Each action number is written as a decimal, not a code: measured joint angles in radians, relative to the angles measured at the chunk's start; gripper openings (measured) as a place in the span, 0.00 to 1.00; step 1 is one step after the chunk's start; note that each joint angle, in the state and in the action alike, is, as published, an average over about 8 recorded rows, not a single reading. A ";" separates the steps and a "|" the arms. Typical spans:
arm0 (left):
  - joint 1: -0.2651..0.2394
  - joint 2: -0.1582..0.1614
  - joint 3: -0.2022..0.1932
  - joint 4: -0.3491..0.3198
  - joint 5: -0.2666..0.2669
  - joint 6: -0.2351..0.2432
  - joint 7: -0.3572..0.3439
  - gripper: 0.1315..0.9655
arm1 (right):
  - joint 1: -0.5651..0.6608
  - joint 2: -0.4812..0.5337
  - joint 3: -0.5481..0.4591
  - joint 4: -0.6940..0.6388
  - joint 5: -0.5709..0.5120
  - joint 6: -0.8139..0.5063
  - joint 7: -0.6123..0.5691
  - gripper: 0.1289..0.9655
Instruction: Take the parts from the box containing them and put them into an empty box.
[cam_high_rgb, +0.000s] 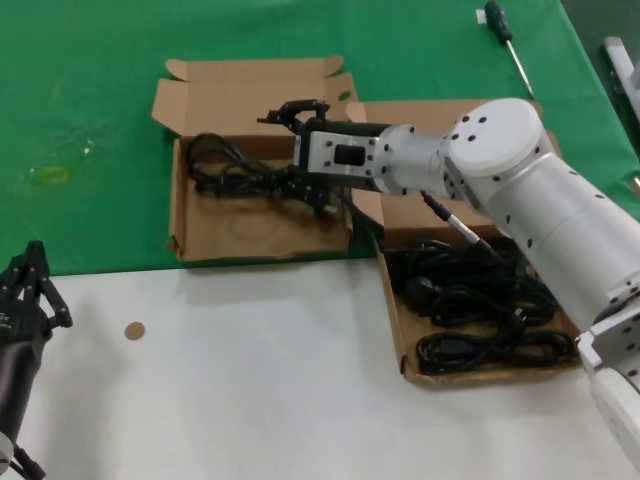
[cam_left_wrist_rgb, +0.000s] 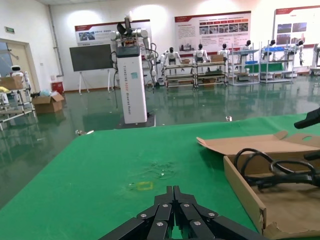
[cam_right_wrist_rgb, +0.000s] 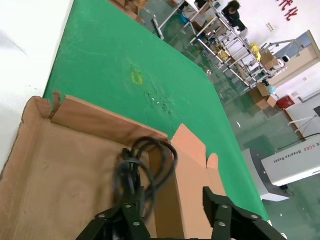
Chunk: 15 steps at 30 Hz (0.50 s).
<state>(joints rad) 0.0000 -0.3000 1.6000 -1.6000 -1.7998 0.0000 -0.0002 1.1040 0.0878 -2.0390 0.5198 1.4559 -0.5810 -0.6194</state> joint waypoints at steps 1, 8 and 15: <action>0.000 0.000 0.000 0.000 0.000 0.000 0.000 0.02 | 0.001 0.000 0.000 0.000 0.000 0.000 0.001 0.29; 0.000 0.000 0.000 0.000 0.000 0.000 0.000 0.02 | -0.004 0.016 -0.002 0.029 -0.007 -0.005 0.045 0.44; 0.000 0.000 0.000 0.000 0.000 0.000 0.000 0.02 | -0.023 0.061 -0.006 0.122 -0.022 -0.016 0.139 0.55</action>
<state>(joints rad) 0.0000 -0.3000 1.6000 -1.6000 -1.7998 0.0000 -0.0002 1.0814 0.1489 -2.0453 0.6417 1.4336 -0.5970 -0.4804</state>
